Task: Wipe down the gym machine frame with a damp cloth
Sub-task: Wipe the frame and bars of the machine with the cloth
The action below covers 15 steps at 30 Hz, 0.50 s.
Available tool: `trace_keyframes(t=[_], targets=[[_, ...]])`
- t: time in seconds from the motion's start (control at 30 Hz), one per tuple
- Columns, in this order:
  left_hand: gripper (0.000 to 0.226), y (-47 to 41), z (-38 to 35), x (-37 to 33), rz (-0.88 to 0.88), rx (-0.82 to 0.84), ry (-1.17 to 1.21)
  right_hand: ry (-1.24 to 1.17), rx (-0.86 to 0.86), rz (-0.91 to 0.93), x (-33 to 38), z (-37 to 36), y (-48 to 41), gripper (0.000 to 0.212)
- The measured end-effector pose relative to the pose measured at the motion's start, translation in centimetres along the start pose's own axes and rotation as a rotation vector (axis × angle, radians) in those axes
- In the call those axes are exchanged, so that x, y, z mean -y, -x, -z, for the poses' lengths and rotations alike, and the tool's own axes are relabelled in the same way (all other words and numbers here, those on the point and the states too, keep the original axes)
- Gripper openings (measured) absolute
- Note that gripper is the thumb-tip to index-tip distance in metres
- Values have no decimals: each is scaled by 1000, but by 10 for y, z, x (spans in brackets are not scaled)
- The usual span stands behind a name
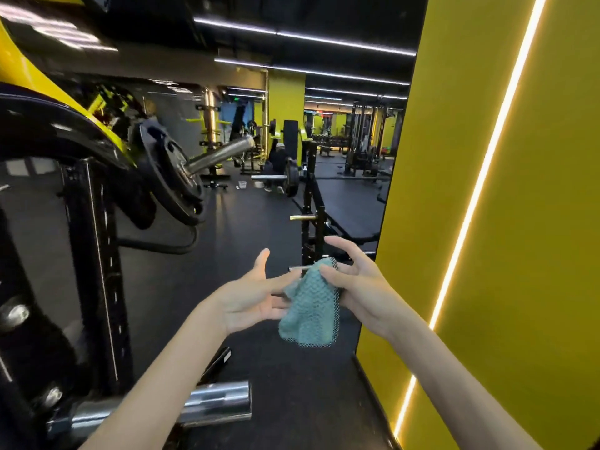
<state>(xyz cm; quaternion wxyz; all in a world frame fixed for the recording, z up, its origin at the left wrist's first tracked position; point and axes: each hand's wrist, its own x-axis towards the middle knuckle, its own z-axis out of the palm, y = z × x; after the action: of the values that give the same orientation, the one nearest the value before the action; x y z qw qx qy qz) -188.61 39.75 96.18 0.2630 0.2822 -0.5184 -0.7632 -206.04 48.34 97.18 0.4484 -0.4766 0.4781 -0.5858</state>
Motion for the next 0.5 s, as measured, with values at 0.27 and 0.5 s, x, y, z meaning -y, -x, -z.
trace_keyframes(t=[0.27,0.5], targets=[[102,-43,34,-14,-98,-138,33,75,302,36,-10,17,-85,79],[84,-43,72,-27,-213,-363,3,103,474,96,-20,-10,-157,49]])
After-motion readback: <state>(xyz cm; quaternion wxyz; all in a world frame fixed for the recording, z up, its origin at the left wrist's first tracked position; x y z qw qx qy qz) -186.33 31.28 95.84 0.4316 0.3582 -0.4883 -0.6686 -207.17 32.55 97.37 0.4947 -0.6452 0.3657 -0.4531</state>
